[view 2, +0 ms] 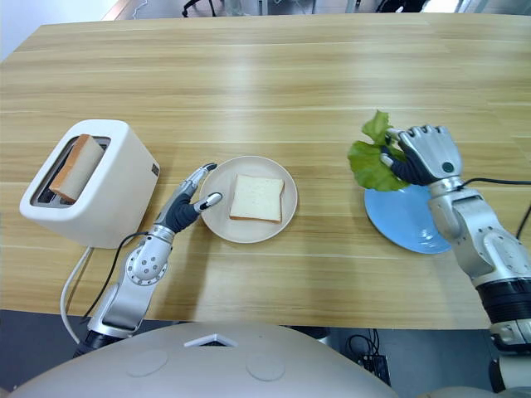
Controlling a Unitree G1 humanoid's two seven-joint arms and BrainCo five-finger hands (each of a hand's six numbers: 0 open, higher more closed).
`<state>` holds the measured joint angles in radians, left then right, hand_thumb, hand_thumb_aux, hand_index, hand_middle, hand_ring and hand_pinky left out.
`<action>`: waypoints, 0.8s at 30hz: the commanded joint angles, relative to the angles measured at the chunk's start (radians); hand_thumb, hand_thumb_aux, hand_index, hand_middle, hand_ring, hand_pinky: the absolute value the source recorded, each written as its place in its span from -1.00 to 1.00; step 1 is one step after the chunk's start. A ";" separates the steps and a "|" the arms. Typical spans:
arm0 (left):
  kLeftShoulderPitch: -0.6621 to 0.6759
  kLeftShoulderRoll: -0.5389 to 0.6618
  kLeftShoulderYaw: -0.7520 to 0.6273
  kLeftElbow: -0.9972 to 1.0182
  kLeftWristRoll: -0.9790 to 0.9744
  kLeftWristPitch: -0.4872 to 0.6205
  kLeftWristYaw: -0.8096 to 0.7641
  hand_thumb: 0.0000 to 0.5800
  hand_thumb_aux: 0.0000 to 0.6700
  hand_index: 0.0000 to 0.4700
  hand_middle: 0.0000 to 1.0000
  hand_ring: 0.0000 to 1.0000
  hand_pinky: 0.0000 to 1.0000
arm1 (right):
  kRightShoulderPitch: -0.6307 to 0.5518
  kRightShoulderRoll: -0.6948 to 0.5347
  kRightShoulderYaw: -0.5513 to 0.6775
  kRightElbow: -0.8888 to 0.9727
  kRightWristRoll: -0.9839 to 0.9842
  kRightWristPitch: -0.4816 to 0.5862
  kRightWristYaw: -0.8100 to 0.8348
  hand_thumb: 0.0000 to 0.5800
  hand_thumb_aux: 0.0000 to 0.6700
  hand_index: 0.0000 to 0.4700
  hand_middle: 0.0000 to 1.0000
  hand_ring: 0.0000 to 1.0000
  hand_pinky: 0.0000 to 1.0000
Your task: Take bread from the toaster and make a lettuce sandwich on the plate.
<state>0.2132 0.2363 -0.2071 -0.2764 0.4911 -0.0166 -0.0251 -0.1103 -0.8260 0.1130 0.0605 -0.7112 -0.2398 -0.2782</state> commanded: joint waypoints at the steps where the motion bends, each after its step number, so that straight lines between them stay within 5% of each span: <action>1: -0.005 -0.003 0.033 0.017 -0.034 -0.018 0.015 -1.00 -1.00 -1.00 -1.00 -1.00 -1.00 | -0.089 0.112 0.115 0.031 -0.058 -0.008 0.067 1.00 1.00 0.96 1.00 1.00 1.00; 6: -0.005 -0.008 0.057 0.011 -0.052 -0.031 0.028 -1.00 -1.00 -1.00 -1.00 -1.00 -1.00 | -0.219 0.277 0.264 0.226 -0.130 -0.037 0.068 1.00 1.00 0.96 1.00 1.00 1.00; 18: -0.016 -0.007 0.049 0.013 -0.051 -0.032 0.018 -1.00 -1.00 -1.00 -1.00 -1.00 -1.00 | -0.308 0.463 0.436 0.613 -0.192 -0.073 -0.006 1.00 1.00 0.96 1.00 1.00 1.00; 24: -0.027 0.000 0.046 0.023 -0.053 -0.035 0.010 -1.00 -1.00 -1.00 -1.00 -1.00 -1.00 | -0.290 0.467 0.447 0.586 -0.177 -0.074 -0.004 1.00 1.00 0.96 1.00 1.00 1.00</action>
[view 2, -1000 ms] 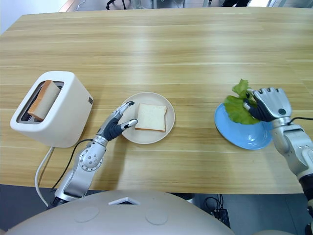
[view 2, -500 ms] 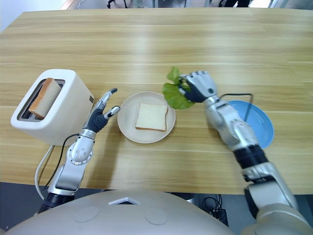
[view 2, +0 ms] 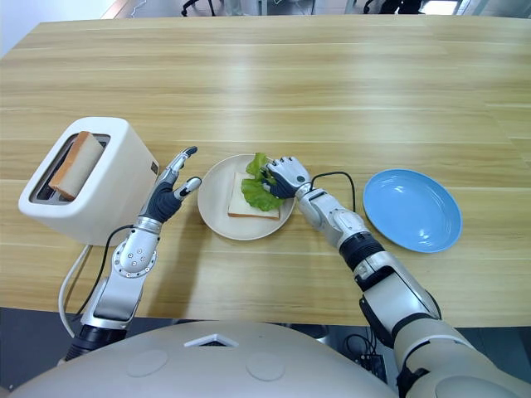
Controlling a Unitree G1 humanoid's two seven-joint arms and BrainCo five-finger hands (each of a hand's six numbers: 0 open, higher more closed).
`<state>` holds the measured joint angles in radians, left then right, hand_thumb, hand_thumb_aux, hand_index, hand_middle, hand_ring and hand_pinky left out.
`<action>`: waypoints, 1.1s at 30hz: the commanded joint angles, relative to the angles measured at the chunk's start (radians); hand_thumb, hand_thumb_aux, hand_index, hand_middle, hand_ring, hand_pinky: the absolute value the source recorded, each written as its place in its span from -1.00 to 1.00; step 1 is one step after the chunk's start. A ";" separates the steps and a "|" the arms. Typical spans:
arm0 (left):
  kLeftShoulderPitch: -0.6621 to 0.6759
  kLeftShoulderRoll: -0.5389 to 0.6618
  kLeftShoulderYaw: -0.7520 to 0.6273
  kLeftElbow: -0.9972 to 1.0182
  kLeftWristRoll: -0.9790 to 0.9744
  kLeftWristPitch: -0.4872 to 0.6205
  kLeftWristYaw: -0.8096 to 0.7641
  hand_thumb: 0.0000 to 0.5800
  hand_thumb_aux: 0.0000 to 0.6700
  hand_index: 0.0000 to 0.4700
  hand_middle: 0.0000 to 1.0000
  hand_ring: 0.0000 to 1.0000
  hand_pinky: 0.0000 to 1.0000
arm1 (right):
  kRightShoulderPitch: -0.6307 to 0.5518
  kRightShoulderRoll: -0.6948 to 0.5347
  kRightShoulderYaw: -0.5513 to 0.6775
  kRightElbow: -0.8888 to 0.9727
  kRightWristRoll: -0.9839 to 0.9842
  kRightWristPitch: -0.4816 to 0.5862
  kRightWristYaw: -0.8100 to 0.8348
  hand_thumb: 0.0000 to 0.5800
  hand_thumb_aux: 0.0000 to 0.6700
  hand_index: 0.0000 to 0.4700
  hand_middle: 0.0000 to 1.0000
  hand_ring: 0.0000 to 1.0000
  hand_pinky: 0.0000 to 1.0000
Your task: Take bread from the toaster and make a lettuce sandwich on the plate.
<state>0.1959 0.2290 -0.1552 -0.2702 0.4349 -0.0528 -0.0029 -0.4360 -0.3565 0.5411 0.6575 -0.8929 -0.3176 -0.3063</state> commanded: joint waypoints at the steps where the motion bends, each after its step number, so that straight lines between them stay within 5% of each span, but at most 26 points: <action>1: -0.010 0.008 -0.005 0.018 0.004 0.002 -0.012 -1.00 -1.00 -1.00 -1.00 -1.00 -1.00 | 0.041 -0.005 0.018 -0.031 0.006 0.005 0.027 1.00 1.00 0.96 1.00 1.00 1.00; 19: 0.000 0.012 -0.018 0.038 0.017 -0.004 -0.008 -1.00 -1.00 -1.00 -1.00 -1.00 -1.00 | 0.111 -0.027 -0.017 -0.333 0.014 0.077 0.122 1.00 1.00 0.96 1.00 1.00 1.00; 33: 0.007 0.012 -0.017 0.041 0.028 -0.003 -0.007 -1.00 -1.00 -1.00 -1.00 -1.00 -1.00 | 0.050 0.074 0.086 -0.038 -0.021 0.032 0.049 1.00 1.00 0.96 1.00 1.00 1.00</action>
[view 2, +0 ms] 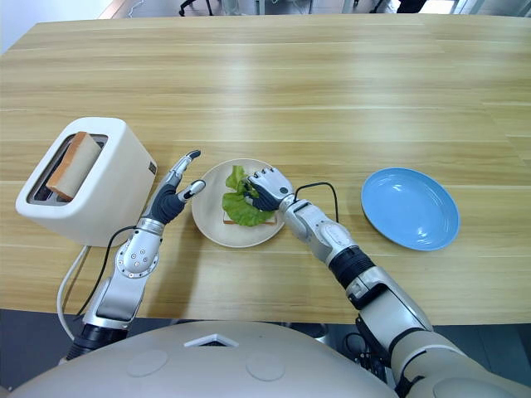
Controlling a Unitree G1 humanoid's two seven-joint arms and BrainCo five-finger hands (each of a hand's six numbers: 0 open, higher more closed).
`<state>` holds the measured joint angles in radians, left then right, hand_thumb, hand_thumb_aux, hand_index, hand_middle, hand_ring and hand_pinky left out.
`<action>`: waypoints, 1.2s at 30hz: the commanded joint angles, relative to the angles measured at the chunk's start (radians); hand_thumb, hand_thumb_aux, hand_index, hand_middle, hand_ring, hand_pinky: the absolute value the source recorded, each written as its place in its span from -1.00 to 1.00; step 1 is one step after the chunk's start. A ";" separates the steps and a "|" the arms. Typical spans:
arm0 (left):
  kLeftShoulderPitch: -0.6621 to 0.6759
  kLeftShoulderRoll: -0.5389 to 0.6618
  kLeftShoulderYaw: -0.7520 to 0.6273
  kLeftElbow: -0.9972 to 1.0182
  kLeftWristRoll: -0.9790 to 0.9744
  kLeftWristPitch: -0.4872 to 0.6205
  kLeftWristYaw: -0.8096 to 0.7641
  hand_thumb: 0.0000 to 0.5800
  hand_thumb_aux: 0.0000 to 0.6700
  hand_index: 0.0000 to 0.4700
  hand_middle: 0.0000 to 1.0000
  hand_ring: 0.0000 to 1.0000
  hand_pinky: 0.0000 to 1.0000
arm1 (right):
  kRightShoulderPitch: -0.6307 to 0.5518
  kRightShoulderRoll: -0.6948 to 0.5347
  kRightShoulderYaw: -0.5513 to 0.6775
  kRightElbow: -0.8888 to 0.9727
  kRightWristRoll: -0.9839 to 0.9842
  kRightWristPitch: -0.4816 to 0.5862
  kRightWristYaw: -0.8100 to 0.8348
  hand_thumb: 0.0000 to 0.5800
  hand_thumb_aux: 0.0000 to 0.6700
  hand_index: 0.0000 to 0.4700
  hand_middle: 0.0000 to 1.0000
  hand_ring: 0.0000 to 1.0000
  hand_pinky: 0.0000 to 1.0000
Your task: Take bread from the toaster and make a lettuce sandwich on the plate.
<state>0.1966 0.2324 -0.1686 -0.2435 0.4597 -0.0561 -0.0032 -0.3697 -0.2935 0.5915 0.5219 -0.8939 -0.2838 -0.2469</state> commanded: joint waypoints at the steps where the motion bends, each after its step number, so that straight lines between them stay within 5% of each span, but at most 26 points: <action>1: 0.006 0.008 -0.004 0.015 0.004 0.000 -0.007 -1.00 -1.00 -1.00 -1.00 -1.00 -1.00 | -0.024 0.015 0.042 0.121 -0.028 0.002 -0.014 1.00 1.00 0.96 1.00 1.00 1.00; 2: 0.006 0.009 -0.003 0.015 0.004 -0.001 -0.007 -1.00 -1.00 -1.00 -1.00 -1.00 -1.00 | -0.030 0.017 0.049 0.135 -0.038 0.008 -0.020 0.96 0.73 0.69 -0.11 -0.11 -0.11; 3: 0.005 0.009 -0.004 0.016 0.005 0.000 -0.007 -1.00 -1.00 -1.00 -1.00 -1.00 -1.00 | -0.033 0.015 0.055 0.145 -0.049 0.017 -0.027 0.65 0.16 0.14 -1.00 -1.00 -1.00; 4: 0.005 0.010 -0.004 0.016 0.006 0.000 -0.008 -1.00 -1.00 -1.00 -1.00 -1.00 -1.00 | -0.034 0.012 0.059 0.151 -0.050 0.025 -0.025 -1.00 -1.00 -1.00 -1.00 -1.00 -1.00; 9: 0.007 0.012 -0.006 0.013 0.007 -0.001 -0.011 -1.00 -1.00 -1.00 -1.00 -1.00 -1.00 | 0.003 -0.036 0.041 0.044 -0.040 0.050 -0.010 -1.00 -1.00 -1.00 -1.00 -1.00 -1.00; 18: 0.010 0.016 -0.006 0.014 0.004 -0.005 -0.014 -1.00 -1.00 -1.00 -1.00 -1.00 -1.00 | 0.146 -0.163 -0.132 -0.530 0.009 0.109 0.108 -1.00 -1.00 -1.00 -1.00 -1.00 -1.00; 28: 0.011 0.055 0.017 -0.103 0.026 -0.022 -0.039 -1.00 -1.00 -1.00 -1.00 -1.00 -1.00 | 0.234 -0.166 -0.379 -0.970 0.073 0.188 0.203 -1.00 -1.00 -1.00 -1.00 -1.00 -1.00; 31: -0.002 0.082 0.093 -0.305 -0.005 0.029 -0.092 -1.00 -1.00 -1.00 -1.00 -1.00 -1.00 | 0.256 -0.148 -0.412 -1.030 0.087 0.206 0.236 -1.00 -1.00 -1.00 -1.00 -1.00 -1.00; 36: -0.138 0.236 0.437 -0.619 -0.180 0.231 -0.269 -1.00 -1.00 -1.00 -1.00 -1.00 -1.00 | 0.347 -0.095 -0.392 -0.981 0.085 0.201 0.214 -1.00 -1.00 -1.00 -1.00 -1.00 -1.00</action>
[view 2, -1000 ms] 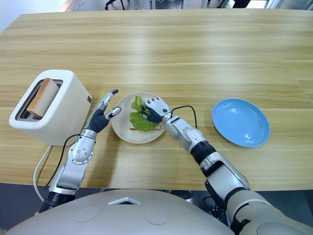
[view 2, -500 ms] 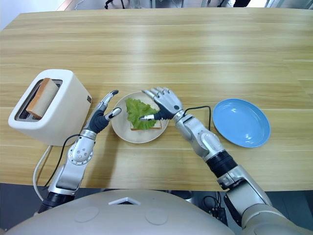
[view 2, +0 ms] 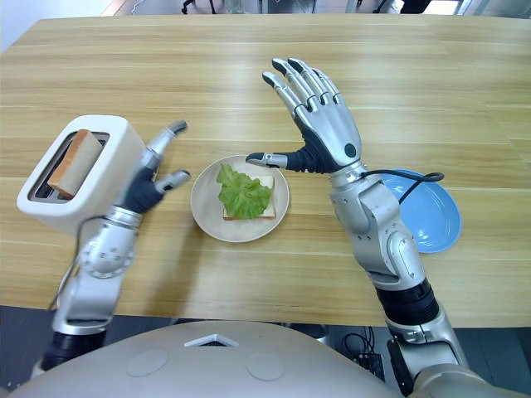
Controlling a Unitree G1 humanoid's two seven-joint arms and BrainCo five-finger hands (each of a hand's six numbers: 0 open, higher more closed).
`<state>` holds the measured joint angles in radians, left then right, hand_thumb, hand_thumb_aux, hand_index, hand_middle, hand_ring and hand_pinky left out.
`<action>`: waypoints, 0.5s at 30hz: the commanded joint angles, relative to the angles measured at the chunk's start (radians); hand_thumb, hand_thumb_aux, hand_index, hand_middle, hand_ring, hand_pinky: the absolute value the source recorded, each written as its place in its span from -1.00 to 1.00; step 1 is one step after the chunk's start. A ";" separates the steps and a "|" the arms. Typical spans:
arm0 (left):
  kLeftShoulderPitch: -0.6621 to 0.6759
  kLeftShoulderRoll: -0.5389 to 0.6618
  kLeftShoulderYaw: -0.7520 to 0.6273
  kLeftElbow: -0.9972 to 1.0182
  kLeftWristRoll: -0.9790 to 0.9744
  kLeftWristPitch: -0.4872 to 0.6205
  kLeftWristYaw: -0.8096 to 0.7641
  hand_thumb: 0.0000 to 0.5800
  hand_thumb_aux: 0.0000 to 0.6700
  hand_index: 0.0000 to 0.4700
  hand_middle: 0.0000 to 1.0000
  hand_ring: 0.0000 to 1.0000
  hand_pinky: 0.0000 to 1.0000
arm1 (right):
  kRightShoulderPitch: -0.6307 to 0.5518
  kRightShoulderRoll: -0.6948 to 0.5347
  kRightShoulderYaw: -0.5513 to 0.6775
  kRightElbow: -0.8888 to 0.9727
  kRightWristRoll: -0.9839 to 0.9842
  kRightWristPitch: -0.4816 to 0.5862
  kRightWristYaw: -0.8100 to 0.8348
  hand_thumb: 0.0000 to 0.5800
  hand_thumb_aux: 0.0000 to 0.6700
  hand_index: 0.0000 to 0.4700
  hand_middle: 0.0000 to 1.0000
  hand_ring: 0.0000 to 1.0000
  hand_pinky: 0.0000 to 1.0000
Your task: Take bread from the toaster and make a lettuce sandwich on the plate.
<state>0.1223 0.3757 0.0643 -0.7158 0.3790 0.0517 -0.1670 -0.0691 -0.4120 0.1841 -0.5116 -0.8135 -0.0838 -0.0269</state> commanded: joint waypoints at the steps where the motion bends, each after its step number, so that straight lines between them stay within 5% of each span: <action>1: -0.091 0.151 0.283 -0.162 -0.118 0.153 -0.144 -1.00 -1.00 -1.00 -1.00 -1.00 -1.00 | 0.068 0.031 0.025 0.079 -0.004 -0.003 -0.018 -1.00 -1.00 -1.00 -1.00 -1.00 -1.00; 6: -0.050 0.367 0.488 -0.001 -0.036 0.121 -0.230 -1.00 -1.00 -1.00 -1.00 -1.00 -1.00 | 0.152 0.059 0.041 0.181 -0.024 -0.020 -0.079 -1.00 -1.00 -1.00 -1.00 -1.00 -1.00; 15: 0.228 0.563 0.561 0.346 0.252 -0.079 -0.195 -1.00 -1.00 -1.00 -1.00 -1.00 -1.00 | 0.214 0.073 0.048 0.189 -0.032 -0.033 -0.106 -1.00 -1.00 -1.00 -1.00 -1.00 -1.00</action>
<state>0.3351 0.9159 0.6417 -0.4095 0.5816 0.0114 -0.3692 0.1460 -0.3397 0.2311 -0.3289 -0.8419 -0.1093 -0.1289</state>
